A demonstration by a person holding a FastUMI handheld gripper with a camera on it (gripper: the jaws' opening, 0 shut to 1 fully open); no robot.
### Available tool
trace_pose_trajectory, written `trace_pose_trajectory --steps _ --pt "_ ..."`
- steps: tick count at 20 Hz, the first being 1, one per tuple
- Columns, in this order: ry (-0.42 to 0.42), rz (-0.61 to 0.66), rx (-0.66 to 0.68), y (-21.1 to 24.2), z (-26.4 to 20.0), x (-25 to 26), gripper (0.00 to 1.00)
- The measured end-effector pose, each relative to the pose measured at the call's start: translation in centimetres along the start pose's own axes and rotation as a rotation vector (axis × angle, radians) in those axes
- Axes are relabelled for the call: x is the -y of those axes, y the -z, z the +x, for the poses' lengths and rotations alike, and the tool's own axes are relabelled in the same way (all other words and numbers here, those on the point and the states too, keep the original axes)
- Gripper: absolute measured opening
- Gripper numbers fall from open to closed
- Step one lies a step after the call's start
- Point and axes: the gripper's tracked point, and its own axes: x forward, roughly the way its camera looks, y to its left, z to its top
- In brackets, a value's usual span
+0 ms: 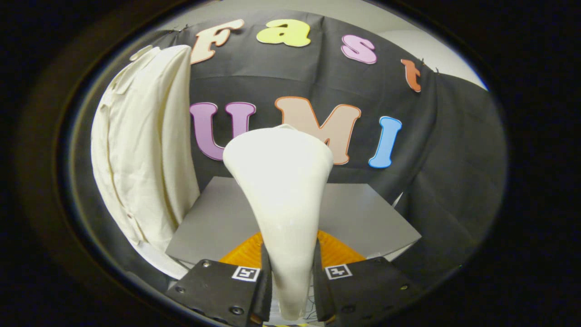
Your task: Iron the clothes twice with a garment steamer, once on the left side and once on the right side.
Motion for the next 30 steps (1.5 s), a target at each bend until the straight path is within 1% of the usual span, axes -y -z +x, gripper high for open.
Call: trace_pose_trajectory --steps 2,5,8,10,13,15,18,24,26,30 --pt "-0.016 0.012 0.043 0.3 -3.6 -1.2 0.38" --pt "-0.013 -0.008 0.111 -0.2 -9.6 -2.6 0.38" --pt "-0.028 -0.023 0.155 -0.8 -15.6 -5.2 0.38" --pt "-0.054 -0.015 0.194 -1.4 -19.2 -7.7 0.37" --pt "-0.089 0.024 0.222 -2.2 -22.4 -11.1 0.37" --pt "-0.118 0.012 0.238 -2.9 -24.0 -13.9 0.37" --pt "-0.134 0.019 0.266 -3.4 -25.3 -18.2 0.37" --pt "-0.210 -0.019 0.262 -4.0 -25.0 -29.0 0.37" --pt "-0.217 -0.024 0.260 -4.4 -24.3 -31.4 0.37" --pt "-0.234 0.018 0.284 -6.5 -22.5 -35.1 0.37"
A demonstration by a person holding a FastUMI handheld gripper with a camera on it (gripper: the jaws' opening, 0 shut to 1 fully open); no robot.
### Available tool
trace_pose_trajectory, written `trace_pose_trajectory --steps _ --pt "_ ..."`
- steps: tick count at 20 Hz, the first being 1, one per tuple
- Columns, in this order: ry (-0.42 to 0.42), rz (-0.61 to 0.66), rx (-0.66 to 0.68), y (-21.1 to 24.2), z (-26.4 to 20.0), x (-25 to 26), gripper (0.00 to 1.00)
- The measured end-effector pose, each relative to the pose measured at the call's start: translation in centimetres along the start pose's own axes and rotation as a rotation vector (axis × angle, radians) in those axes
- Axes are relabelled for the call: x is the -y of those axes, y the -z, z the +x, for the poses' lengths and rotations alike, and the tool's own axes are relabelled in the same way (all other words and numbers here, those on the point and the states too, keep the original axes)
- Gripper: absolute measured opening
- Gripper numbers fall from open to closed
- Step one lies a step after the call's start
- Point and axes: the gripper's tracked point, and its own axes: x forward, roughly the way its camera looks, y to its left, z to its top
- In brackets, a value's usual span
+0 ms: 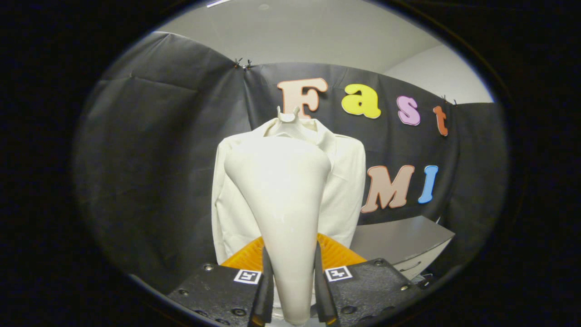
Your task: Iron the clothes twice with a garment steamer, once on the left side and once on the right side.
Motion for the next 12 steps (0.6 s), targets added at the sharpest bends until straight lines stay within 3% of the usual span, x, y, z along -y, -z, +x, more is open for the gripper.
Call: trace_pose_trajectory --steps 12 --pt "-0.021 -0.044 -0.017 -1.2 12.8 -6.6 0.37"
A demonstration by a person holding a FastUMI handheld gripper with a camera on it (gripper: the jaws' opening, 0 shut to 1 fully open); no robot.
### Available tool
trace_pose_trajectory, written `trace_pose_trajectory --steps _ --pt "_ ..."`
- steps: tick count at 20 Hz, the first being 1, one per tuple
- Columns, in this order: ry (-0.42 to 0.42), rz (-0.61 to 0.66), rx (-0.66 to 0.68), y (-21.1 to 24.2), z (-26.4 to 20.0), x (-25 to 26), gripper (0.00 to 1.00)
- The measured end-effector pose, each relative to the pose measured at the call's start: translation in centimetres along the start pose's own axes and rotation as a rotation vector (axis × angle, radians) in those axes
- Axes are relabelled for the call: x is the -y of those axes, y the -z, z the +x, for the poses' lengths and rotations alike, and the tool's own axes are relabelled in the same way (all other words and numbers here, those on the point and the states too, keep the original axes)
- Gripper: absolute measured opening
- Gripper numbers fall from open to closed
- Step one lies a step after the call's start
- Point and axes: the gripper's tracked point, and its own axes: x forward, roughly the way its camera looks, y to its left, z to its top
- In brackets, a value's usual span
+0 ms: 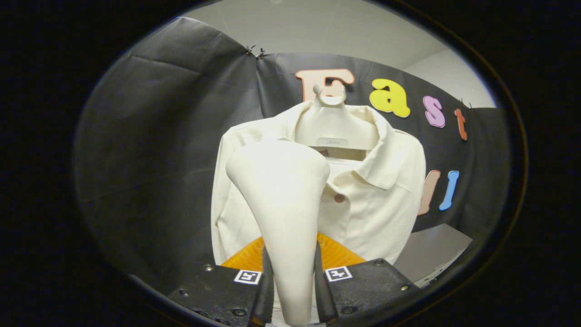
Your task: Iron the clothes twice with a garment steamer, once on the left side and once on the right side.
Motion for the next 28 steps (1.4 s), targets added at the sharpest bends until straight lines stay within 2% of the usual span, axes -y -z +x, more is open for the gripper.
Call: trace_pose_trajectory --steps 6,15,28 --pt "0.060 -0.048 0.004 1.3 3.9 0.5 0.37" --pt "0.128 -0.082 -0.049 6.4 5.0 1.1 0.37" --pt "0.140 -0.139 -0.113 15.4 5.7 2.8 0.37"
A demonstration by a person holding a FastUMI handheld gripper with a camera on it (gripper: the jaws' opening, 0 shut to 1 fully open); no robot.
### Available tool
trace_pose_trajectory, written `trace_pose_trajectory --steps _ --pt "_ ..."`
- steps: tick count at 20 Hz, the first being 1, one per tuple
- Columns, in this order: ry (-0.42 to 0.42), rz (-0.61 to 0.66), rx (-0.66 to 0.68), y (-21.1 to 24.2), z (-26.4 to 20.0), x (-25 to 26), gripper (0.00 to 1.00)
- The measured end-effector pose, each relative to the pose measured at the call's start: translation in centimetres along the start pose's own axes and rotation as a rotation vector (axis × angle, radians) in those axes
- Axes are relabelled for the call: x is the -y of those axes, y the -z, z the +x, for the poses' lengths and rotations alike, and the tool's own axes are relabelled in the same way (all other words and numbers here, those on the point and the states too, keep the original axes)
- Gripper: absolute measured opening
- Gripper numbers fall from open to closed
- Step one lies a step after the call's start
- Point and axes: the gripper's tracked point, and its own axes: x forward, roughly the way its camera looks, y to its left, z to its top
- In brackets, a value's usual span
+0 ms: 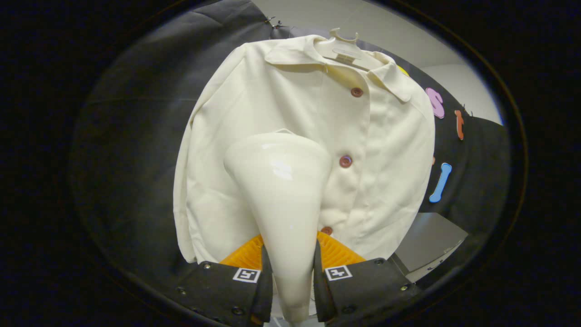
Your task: Iron the clothes twice with a garment steamer, once on the left side and once on the right side.
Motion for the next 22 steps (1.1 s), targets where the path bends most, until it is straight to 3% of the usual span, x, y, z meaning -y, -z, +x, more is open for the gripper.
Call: trace_pose_trajectory --steps 8,22 --pt "-0.016 0.029 -0.039 4.8 0.9 -1.1 0.38" --pt "0.054 -0.015 -0.196 17.0 2.9 -3.7 0.38"
